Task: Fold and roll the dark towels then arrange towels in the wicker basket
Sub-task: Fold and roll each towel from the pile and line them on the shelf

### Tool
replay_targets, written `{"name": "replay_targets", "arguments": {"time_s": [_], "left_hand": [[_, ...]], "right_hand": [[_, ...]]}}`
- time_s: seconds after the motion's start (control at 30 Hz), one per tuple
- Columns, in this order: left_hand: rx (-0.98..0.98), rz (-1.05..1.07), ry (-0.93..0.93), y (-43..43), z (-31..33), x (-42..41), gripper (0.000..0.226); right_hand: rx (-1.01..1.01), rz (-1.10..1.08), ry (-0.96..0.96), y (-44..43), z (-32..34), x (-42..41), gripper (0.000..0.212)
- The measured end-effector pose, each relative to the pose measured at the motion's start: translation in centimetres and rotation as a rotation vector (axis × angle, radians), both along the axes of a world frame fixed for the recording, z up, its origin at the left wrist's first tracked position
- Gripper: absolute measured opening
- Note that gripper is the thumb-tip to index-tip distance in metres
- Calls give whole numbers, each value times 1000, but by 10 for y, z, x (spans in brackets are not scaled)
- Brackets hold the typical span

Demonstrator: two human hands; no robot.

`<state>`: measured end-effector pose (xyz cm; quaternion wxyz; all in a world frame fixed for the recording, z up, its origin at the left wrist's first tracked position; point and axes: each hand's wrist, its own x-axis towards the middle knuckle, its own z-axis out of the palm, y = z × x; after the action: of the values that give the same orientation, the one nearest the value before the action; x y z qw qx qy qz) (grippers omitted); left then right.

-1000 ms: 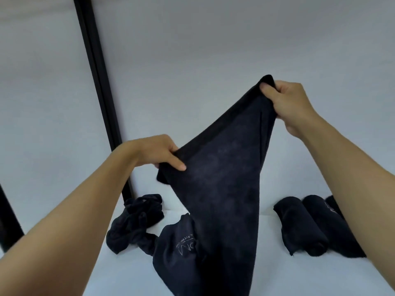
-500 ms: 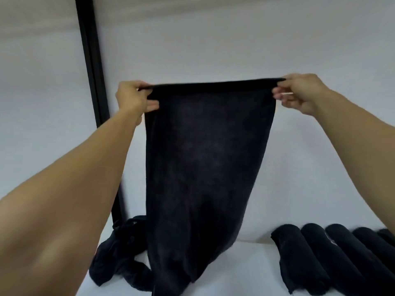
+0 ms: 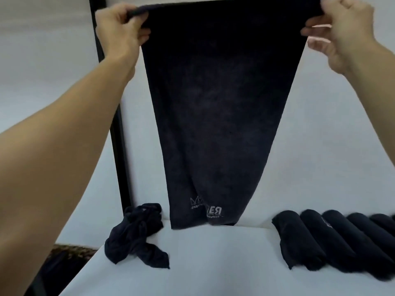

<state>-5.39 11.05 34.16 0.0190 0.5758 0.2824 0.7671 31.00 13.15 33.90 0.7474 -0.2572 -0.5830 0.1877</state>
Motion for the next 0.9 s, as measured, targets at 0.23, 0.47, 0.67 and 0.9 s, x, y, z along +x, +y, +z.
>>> {"name": "replay_targets", "arguments": {"time_s": [0.23,0.47,0.67,0.9], "left_hand": [[16,27,-18,-27,-17,-12,16],[-350,6,42,-9,-120,-29,16],[-1069,-59,106,26,-323,-40,10],[-1428,-40,265,79,-428,-51,22]], "right_hand": [[-53,-53,-27,-46,-10,-9,10],[-471,-112,-241,-38,-100,-7,13],[-914,-150,-539,-3,-282,-5,26],[-1120,-111,-704,59,-402,-22,24]]}}
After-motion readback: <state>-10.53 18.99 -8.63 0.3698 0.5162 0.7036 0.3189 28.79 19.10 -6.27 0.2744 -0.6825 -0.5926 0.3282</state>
